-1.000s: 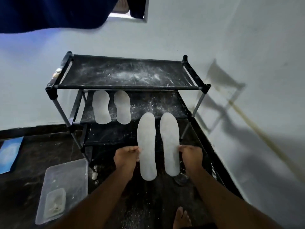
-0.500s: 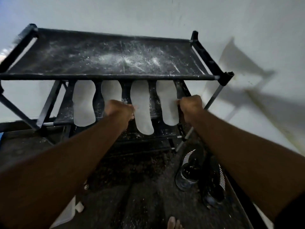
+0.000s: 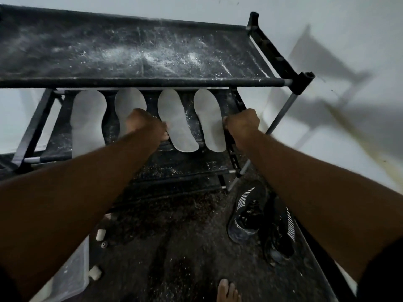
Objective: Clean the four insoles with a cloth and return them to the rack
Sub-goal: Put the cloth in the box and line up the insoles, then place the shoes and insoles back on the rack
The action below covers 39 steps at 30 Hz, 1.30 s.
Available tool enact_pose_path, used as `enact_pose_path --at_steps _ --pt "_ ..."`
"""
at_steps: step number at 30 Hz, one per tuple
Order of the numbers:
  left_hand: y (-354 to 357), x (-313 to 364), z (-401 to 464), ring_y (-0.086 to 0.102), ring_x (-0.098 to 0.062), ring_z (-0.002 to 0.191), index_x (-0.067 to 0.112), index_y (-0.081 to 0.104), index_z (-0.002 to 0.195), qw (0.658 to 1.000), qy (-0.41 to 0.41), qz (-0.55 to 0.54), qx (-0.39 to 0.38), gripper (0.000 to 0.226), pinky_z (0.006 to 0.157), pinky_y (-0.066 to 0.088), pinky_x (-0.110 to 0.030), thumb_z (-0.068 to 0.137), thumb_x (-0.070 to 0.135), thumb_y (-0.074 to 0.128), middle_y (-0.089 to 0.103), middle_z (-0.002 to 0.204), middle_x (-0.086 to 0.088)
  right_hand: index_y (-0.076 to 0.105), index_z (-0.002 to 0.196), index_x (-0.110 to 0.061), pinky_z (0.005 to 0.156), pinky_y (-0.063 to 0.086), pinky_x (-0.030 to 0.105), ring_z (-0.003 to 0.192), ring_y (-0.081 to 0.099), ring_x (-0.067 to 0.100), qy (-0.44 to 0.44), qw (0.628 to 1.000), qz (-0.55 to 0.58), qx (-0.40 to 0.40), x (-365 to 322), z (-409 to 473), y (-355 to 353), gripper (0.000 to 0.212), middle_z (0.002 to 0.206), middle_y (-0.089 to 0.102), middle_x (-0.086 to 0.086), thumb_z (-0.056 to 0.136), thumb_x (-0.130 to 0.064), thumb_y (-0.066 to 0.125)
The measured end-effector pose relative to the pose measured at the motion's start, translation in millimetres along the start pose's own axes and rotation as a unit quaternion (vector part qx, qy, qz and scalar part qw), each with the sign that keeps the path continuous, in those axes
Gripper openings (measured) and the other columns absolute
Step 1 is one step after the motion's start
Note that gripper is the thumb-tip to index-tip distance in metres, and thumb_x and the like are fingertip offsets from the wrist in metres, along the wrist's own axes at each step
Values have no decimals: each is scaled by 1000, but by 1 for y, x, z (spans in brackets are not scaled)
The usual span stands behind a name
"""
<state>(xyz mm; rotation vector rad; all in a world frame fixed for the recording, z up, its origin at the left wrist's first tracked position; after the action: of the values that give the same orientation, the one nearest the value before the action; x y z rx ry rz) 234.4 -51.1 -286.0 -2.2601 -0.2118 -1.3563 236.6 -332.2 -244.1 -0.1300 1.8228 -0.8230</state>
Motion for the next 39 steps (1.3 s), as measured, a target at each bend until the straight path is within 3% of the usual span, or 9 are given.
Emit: enact_pose_path --at_steps 3,6,9,12,17,22,31,36,39 --pt "-16 37 -30 73 -30 77 3 72 95 946 235 222 27 25 69 62 -41 91 26 64 74 88 -15 67 94 1 67 50 29 76 62 19 -77 996 -43 33 -1 -16 -18 19 82 63 6 91 -17 60" --pt "-5 55 -101 63 -20 76 7 73 95 861 424 280 -14 22 63 45 -24 103 20 57 71 93 -13 69 90 -6 69 51 21 64 60 11 -119 991 -42 53 13 -42 -38 14 77 66 5 94 -14 59" --pt "30 34 -173 59 -15 87 14 73 101 798 515 287 -122 18 74 45 -22 102 26 60 63 100 -4 72 95 -2 74 45 14 82 69 20 -128 988 -33 76 41 -61 -56 18 98 72 13 94 -13 57" --pt "78 -12 -202 58 -20 91 14 75 95 789 503 291 -199 18 82 45 -30 98 29 68 63 97 -4 73 88 -1 65 34 9 77 66 19 -127 986 -84 70 83 -70 -70 21 93 72 14 92 -13 56" --pt "153 -93 -215 56 -19 105 20 72 107 783 445 336 -275 15 92 48 -33 97 29 67 63 106 0 65 75 -3 74 46 32 82 63 30 -105 979 -169 52 176 -72 -88 22 87 67 16 89 -15 54" --pt "214 -178 -227 55 -25 115 15 67 119 734 422 403 -348 23 98 47 -40 97 22 65 61 118 -5 67 74 -7 73 54 38 80 65 34 -52 967 -250 -15 296 -73 -92 22 82 66 16 85 -20 53" --pt "266 -274 -196 43 -26 133 24 50 144 661 392 552 -324 52 105 38 -46 94 32 64 50 144 0 65 112 -9 89 51 37 111 57 32 18 928 -323 -183 424 -75 -61 36 120 56 14 88 -35 63" --pt "280 -282 -184 46 -31 121 24 58 132 667 382 557 -315 37 90 53 -47 96 30 63 61 128 -2 64 109 -8 86 54 40 104 63 36 49 911 -337 -233 448 -80 -45 32 111 65 18 86 -31 67" --pt "292 -281 -184 62 -34 113 24 64 125 638 376 583 -333 27 85 54 -44 99 28 58 66 121 -7 65 108 -9 84 56 42 96 66 36 61 918 -322 -224 457 -80 -42 21 104 66 21 91 -17 55"
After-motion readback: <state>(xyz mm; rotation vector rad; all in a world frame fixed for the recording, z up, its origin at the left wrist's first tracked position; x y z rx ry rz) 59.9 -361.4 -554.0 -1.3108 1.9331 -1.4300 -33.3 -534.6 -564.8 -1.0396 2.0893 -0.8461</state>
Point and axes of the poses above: each hand's wrist, its own z-axis towards the middle knuckle, its own y-axis out of the palm, x = y × z, the point moved 7 cm from there along z, towards the middle knuckle
